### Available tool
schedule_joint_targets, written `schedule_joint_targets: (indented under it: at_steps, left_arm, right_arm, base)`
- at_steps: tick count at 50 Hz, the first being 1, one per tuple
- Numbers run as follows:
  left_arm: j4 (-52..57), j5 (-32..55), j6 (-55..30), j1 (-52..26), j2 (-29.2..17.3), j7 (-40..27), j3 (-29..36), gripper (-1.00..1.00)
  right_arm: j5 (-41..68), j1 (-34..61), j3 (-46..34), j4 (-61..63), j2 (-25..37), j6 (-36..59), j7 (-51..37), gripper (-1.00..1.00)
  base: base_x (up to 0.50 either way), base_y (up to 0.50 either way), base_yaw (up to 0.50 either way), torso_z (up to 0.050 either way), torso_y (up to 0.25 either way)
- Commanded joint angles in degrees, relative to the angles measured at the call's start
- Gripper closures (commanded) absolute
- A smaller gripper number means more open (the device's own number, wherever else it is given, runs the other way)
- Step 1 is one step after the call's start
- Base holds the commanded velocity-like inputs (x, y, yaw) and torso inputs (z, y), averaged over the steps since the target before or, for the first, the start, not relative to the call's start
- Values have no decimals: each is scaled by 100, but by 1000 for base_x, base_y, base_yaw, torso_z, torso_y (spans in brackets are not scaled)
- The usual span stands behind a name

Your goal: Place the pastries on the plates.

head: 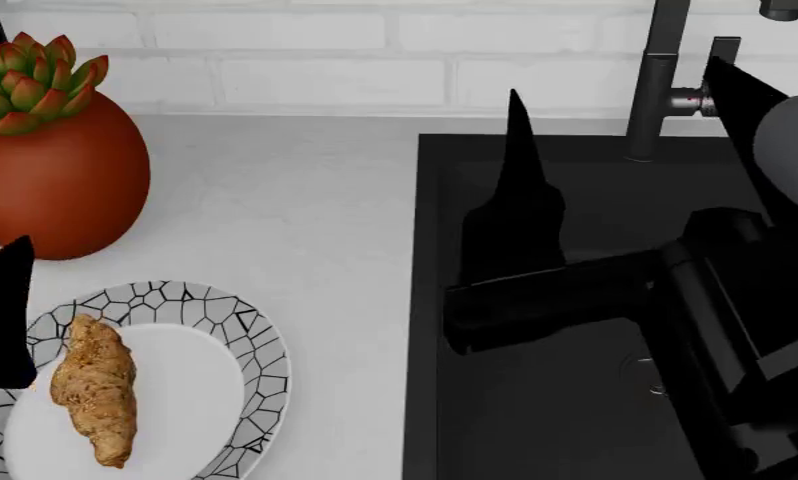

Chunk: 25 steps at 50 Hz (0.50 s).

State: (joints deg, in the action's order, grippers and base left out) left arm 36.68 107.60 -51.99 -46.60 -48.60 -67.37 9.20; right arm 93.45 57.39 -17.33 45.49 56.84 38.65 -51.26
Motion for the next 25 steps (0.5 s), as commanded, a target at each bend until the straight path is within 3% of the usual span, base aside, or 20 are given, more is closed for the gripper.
schedule_joint_targets:
  at_steps: [1,7,11,14,20,25]
  left_arm:
    - [875,-864,524,1275,-164,147,-1270,-100]
    - [1357,-1287,845,2183,-158,101,-2127,-100]
    - [1831,-2154,734,2911,-225,-235,-2720,-100]
    - [1949,-2487,820,3612,-17,-39,-3201,-100]
    - [2024,-3144,857,4295,314,254,-3500,-100]
    - [2052,-3193,895,4482,385,238,-3603,-100]
  right_arm:
    - [-286,-542,429,258,46,-313,72,-100]
    - [-387,-1094,761,651,357,-558,-272,-100]
    - [-716,-2366,1564,959,736,-1111,-505,-100]
    - [-1070,-3166,2095,1138,1046,-1178,-612,-100]
    - [-1511,-4473,3008,1172,1042,-1305,-537,-100]
    - [-1550,-4710,3194,1219,993,-1325,-560,-100]
  base:
    - [0,0,0,0,0]
    - [0,0,0,0,0]
    - [0,0,0,0,0]
    - [0,0,0,0,0]
    - [0,0,0,0,0]
    - [0,0,0,0,0]
